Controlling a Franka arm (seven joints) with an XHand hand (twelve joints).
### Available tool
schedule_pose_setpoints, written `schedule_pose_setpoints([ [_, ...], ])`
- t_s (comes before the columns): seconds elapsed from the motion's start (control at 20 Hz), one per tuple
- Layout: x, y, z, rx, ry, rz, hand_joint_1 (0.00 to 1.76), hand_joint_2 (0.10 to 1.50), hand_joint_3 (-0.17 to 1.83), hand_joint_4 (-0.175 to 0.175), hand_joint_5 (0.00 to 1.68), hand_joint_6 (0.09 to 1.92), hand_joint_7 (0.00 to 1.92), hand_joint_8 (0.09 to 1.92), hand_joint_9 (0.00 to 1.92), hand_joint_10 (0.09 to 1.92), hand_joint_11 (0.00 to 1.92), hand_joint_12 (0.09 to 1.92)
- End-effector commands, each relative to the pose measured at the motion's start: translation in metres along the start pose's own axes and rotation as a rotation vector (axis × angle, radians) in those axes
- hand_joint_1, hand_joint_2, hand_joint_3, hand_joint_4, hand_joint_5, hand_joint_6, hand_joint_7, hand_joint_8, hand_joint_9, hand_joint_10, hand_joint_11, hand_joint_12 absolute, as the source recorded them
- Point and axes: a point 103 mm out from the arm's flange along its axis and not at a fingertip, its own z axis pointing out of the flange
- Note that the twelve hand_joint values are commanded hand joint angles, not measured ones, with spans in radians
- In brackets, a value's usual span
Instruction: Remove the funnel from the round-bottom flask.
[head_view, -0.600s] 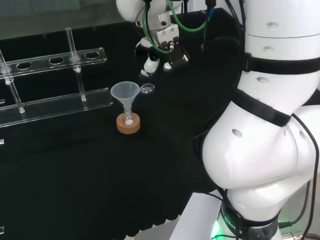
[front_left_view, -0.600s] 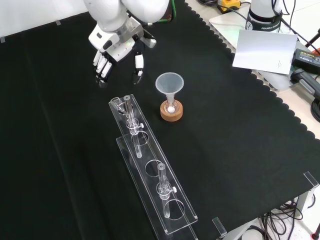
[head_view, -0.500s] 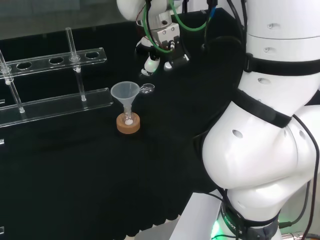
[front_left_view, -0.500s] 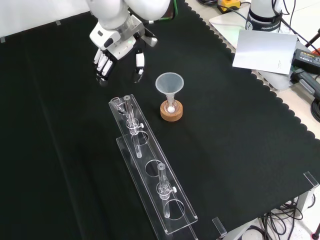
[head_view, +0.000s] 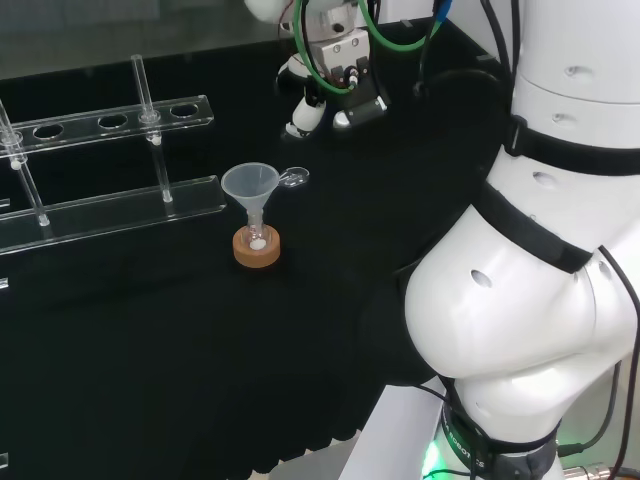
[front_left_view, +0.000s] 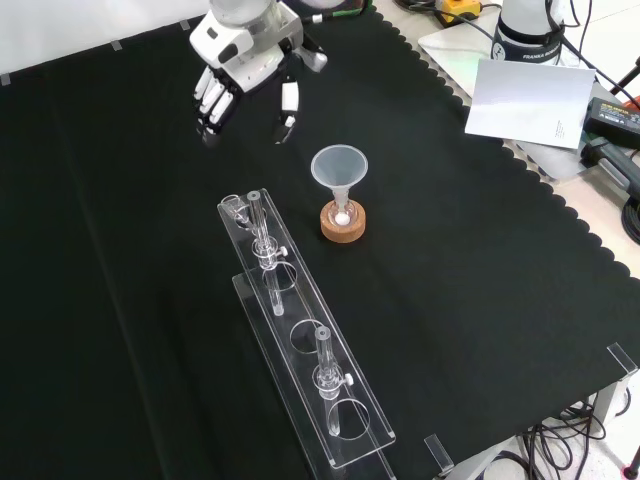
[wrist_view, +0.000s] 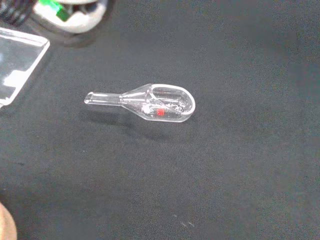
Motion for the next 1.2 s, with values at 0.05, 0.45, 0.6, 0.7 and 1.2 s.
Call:
schedule_pose_setpoints([
  [0.05, 0.011, -0.042, -0.015, 0.032, 0.026, 0.030, 0.76, 0.64, 0.43, 0.004, 0.31, 0.14, 0.21, 0.66, 0.52, 0.59, 0.44, 1.30],
  [0.45, 0.038, -0.091, -0.031, 0.066, 0.005, 0.039, 0.66, 0.65, 0.42, 0.007, 0.22, 0.09, 0.09, 0.64, 0.41, 0.62, 0.38, 1.35],
  [0.6, 0.048, -0.108, -0.032, 0.086, -0.002, 0.040, 0.64, 0.65, 0.41, 0.008, 0.19, 0.09, 0.06, 0.63, 0.38, 0.64, 0.36, 1.36],
  [0.7, 0.054, -0.119, -0.031, 0.096, -0.009, 0.041, 0.62, 0.66, 0.40, 0.008, 0.17, 0.09, 0.05, 0.63, 0.37, 0.65, 0.35, 1.37],
  [1.2, 0.089, -0.143, -0.024, 0.138, -0.046, 0.020, 0.56, 0.68, 0.33, 0.011, 0.10, 0.09, 0.00, 0.60, 0.29, 0.70, 0.33, 1.39],
])
